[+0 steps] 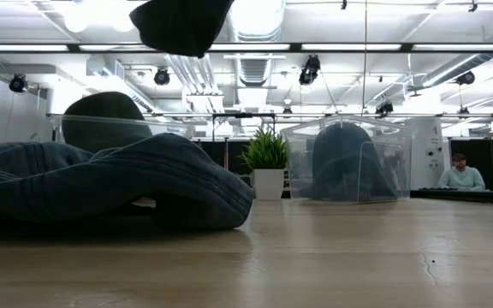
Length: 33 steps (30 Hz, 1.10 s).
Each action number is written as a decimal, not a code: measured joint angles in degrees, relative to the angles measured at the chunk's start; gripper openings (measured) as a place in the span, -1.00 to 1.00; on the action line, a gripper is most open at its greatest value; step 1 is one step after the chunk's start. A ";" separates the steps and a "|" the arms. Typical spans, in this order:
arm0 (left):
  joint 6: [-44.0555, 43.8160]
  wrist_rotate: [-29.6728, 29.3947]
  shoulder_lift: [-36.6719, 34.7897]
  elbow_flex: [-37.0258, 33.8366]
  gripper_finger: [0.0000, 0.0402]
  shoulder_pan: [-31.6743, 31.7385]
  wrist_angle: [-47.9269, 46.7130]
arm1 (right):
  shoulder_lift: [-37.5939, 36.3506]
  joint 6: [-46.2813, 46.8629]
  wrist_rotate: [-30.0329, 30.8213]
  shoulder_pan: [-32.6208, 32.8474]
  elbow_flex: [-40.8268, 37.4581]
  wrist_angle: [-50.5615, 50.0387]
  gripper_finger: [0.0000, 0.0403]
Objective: Pick & Place hat
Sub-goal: Put the right blue cap into the right transparent bin
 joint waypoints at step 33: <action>1.41 -1.34 -1.21 2.21 -0.36 0.18 0.28 | 0.00 -1.83 -2.16 -0.26 -0.09 3.63 -0.95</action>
